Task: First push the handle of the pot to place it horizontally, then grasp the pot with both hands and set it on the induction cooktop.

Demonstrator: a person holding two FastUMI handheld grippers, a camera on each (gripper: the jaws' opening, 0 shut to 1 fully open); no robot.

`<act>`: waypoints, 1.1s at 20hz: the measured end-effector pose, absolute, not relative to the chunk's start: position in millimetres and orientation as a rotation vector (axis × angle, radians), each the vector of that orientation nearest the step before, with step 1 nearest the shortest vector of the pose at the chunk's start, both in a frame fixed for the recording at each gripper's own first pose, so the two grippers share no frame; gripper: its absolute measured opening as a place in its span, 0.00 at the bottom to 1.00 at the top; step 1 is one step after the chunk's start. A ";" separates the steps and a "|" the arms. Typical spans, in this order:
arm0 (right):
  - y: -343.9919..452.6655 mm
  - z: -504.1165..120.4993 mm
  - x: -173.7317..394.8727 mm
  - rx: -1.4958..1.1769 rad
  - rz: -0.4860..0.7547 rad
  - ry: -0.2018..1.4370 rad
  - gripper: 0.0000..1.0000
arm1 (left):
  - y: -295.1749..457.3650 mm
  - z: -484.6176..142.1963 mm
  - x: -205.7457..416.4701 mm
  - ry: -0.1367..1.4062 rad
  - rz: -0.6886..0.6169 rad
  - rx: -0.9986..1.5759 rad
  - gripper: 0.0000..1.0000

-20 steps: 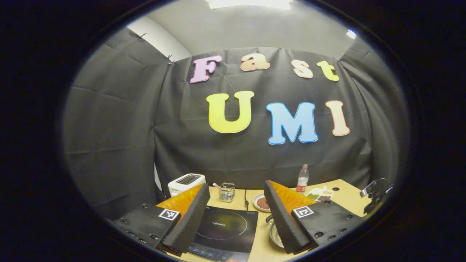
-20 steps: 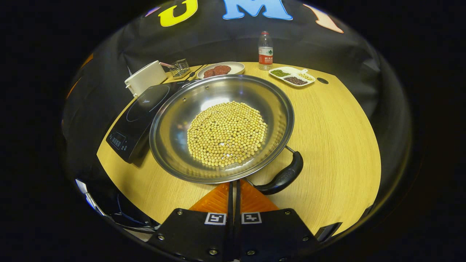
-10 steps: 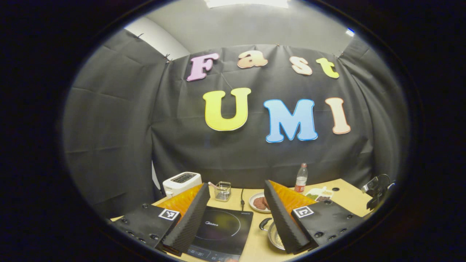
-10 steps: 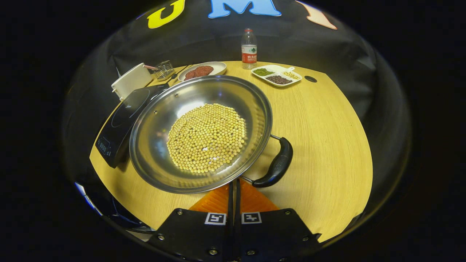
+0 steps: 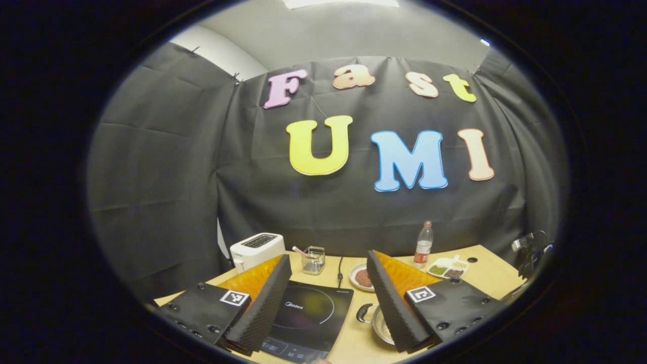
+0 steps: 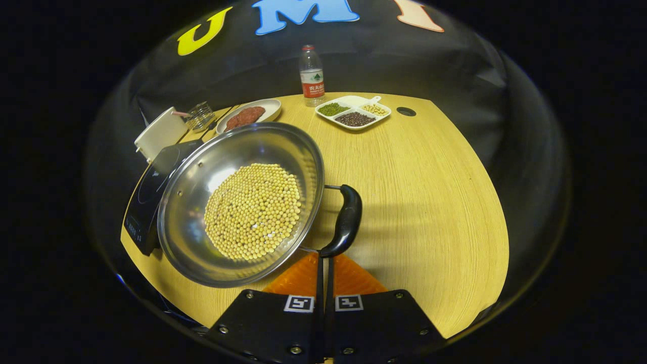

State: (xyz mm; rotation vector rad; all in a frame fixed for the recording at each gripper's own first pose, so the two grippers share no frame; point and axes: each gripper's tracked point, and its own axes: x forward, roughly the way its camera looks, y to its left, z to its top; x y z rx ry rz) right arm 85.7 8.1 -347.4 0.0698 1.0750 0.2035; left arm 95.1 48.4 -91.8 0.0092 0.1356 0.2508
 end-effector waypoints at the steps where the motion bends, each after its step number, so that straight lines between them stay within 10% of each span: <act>1: 6.3 -346.8 90.8 0.082 0.195 1.067 0.01 | 47.7 -92.6 95.1 0.140 0.253 0.013 1.00; 13: -17.8 -287.6 112.0 0.205 0.091 0.809 0.05 | 29.5 -130.5 101.5 0.211 0.196 0.027 0.92; 14: -17.6 -279.9 116.7 0.232 0.085 0.775 0.11 | 26.3 -136.2 104.4 0.222 0.185 0.025 0.98; 17: -18.5 -254.7 123.3 0.282 0.083 0.696 1.00 | 17.4 -158.0 111.3 0.267 0.157 0.020 0.98; 22: -15.3 -259.2 123.3 0.207 0.093 0.661 1.00 | -5.3 -201.3 126.8 0.359 0.080 -0.029 0.98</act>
